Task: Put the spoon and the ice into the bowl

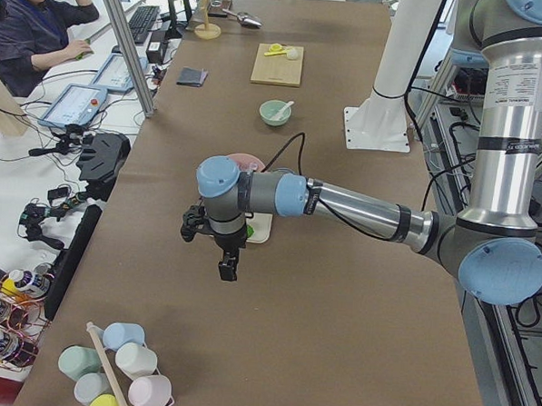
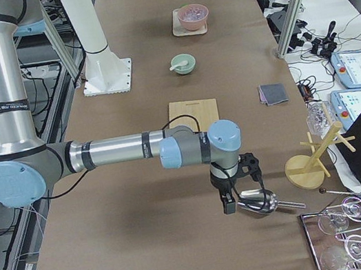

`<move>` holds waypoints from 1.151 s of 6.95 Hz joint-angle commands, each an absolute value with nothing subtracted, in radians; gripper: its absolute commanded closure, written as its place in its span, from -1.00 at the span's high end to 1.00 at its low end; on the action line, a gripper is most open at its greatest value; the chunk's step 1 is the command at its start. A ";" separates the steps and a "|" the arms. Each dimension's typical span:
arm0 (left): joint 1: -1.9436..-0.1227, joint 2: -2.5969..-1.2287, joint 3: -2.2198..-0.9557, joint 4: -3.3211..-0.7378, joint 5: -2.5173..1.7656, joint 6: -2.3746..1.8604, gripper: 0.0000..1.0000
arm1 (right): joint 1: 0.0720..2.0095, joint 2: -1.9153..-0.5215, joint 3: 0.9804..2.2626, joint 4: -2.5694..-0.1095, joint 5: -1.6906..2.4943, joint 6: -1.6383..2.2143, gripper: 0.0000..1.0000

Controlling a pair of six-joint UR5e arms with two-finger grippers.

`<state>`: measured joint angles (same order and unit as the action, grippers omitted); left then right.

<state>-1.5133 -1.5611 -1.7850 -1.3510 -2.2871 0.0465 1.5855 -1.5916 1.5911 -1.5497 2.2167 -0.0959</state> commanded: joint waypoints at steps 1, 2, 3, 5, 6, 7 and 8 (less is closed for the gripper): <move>-1.548 -1.549 -1.761 -1.377 -2.290 0.045 0.98 | 1.646 -1.653 1.609 -1.508 2.289 -0.100 1.00; -1.564 -1.555 -1.749 -1.378 -2.290 0.046 0.98 | 1.646 -1.645 1.630 -1.520 2.313 -0.094 1.00; -1.583 -1.549 -1.749 -1.378 -2.295 0.046 0.98 | 1.638 -1.649 1.652 -1.526 2.342 -0.091 1.00; -1.580 -1.557 -1.756 -1.379 -2.286 0.049 0.98 | 1.588 -1.658 1.719 -1.571 2.341 -0.092 1.00; -1.578 -1.554 -1.756 -1.411 -2.284 0.052 0.98 | 1.569 -1.663 1.751 -1.580 2.342 -0.092 1.00; -1.578 -1.551 -1.749 -1.452 -2.281 0.052 0.98 | 1.557 -1.663 1.753 -1.580 2.341 -0.092 1.00; -1.578 -1.545 -1.738 -1.454 -2.280 0.052 0.98 | 1.549 -1.664 1.752 -1.577 2.336 -0.092 1.00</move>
